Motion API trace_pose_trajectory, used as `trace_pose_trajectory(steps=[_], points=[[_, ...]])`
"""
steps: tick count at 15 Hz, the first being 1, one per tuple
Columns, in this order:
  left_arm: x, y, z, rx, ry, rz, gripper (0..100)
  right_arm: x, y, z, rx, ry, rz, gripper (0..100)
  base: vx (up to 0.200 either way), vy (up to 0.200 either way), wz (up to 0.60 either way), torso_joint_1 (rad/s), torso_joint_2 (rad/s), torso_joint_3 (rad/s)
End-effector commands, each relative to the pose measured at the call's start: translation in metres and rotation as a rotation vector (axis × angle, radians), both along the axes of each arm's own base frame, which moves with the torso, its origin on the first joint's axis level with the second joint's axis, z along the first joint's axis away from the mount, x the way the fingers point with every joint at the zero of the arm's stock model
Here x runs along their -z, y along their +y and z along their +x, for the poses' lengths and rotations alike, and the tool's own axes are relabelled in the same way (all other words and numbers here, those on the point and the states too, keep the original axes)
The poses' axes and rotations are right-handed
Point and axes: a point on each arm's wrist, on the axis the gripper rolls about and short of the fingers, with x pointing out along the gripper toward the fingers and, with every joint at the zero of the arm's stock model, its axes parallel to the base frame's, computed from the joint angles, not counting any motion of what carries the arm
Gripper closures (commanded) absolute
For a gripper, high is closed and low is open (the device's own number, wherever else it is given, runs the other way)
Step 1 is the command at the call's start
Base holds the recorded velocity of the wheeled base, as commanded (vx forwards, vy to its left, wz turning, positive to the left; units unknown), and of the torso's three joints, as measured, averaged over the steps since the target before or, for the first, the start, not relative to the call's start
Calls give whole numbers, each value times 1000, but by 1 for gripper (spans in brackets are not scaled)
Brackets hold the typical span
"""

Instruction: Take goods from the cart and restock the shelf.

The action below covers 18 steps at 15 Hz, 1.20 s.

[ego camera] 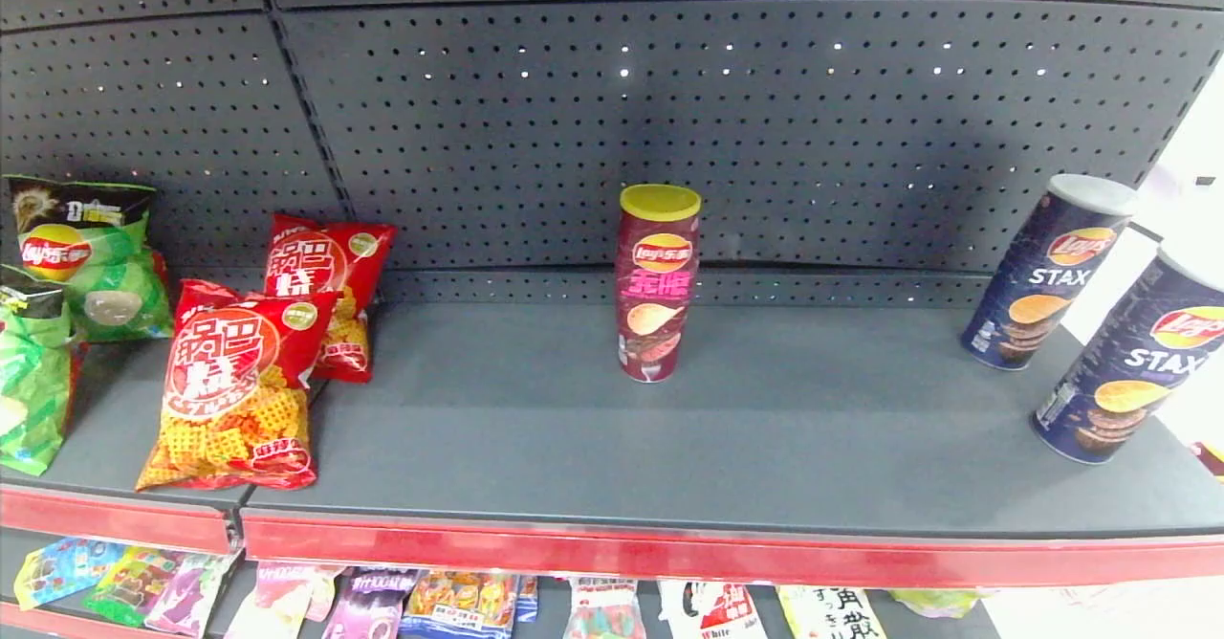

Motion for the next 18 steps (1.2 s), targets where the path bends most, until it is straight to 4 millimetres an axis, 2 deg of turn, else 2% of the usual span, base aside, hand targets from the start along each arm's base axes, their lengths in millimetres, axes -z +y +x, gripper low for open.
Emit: trace_pose_trajectory(steps=[1,18], points=[[1,0,0,1,2,-1,0,0,0,0,1,1,-1,0,0,-200,0,-2,-2,12],[0,0,0,1,2,-1,0,0,0,0,1,1,-1,0,0,-200,0,1,2,4]])
